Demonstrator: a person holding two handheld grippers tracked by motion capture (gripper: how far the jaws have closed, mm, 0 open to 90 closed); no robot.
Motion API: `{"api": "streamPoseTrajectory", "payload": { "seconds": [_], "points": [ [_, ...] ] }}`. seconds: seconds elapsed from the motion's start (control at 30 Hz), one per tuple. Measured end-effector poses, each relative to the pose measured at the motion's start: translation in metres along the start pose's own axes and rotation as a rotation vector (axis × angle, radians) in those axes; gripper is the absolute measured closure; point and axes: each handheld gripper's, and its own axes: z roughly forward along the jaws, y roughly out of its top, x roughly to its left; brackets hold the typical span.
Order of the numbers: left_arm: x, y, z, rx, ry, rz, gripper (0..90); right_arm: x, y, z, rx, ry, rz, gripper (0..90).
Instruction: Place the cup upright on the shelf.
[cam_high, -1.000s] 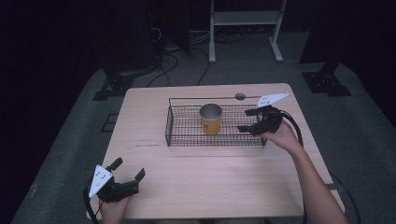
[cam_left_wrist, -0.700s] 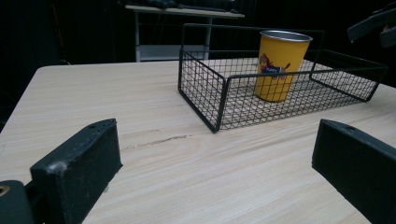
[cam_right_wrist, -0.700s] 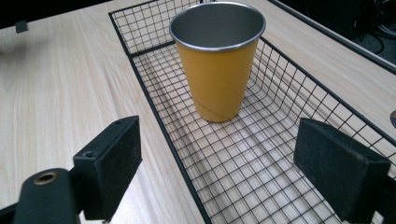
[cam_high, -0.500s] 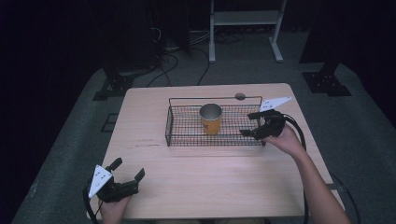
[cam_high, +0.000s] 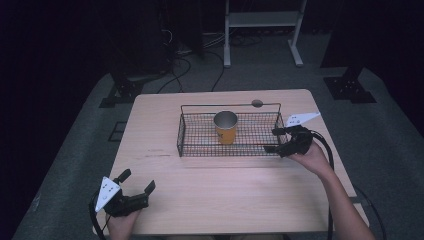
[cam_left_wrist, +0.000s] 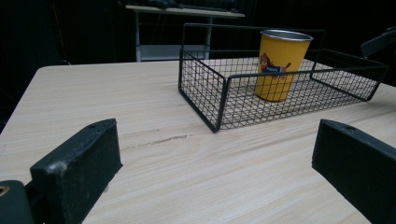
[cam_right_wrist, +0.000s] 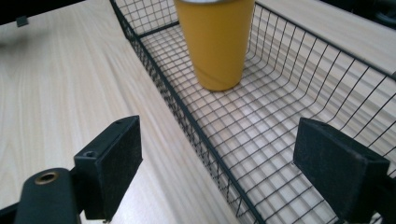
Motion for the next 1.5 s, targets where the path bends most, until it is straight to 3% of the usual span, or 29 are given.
{"api": "streamPoseTrajectory", "payload": {
  "seconds": [0.8,1.23,1.5],
  "points": [
    [0.000,0.000,0.000,0.001,0.001,0.003,0.1,0.013,-0.032,-0.017,-0.047,-0.009,0.020,14.6],
    [0.000,0.000,0.000,0.002,0.002,0.003,0.1,0.021,-0.035,-0.023,-0.070,-0.015,0.012,14.9],
    [-0.001,0.000,0.001,0.000,0.001,0.005,0.1,0.029,-0.034,-0.036,-0.096,-0.018,-0.008,14.9]
  ]
}}
